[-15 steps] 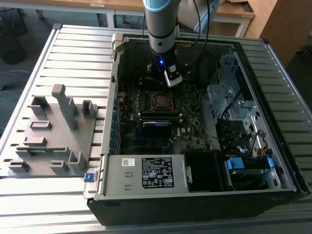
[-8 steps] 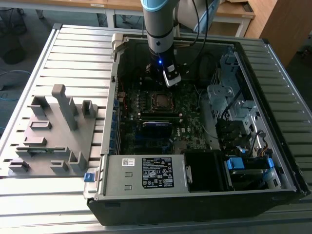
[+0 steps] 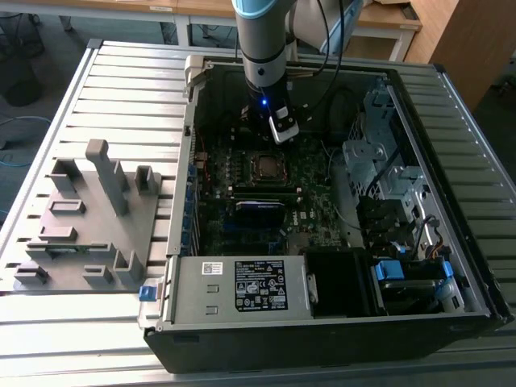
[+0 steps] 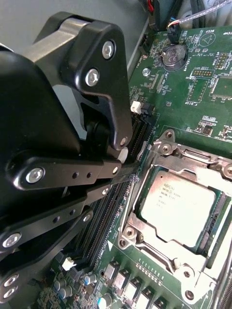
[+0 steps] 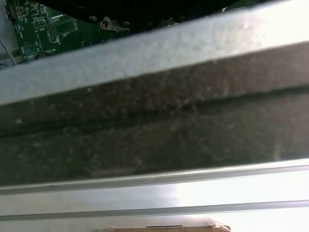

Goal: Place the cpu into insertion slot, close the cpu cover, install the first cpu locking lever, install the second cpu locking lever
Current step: 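Install the first cpu locking lever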

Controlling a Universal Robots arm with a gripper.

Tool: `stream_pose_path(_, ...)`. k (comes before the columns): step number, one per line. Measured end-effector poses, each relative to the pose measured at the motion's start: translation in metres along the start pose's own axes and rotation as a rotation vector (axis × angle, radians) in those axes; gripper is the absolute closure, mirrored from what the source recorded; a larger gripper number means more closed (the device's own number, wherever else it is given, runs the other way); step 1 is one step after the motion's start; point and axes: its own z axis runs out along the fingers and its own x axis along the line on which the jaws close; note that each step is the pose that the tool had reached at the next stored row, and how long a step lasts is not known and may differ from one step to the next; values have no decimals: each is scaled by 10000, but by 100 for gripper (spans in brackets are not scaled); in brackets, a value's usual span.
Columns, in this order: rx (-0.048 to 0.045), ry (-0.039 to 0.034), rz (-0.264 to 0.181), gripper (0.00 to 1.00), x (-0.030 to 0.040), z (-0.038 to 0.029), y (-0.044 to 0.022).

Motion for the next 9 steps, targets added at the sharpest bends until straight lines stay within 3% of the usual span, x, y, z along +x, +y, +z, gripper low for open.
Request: stream_pose_path(9,-9,-31,-5,90,9,7,31)
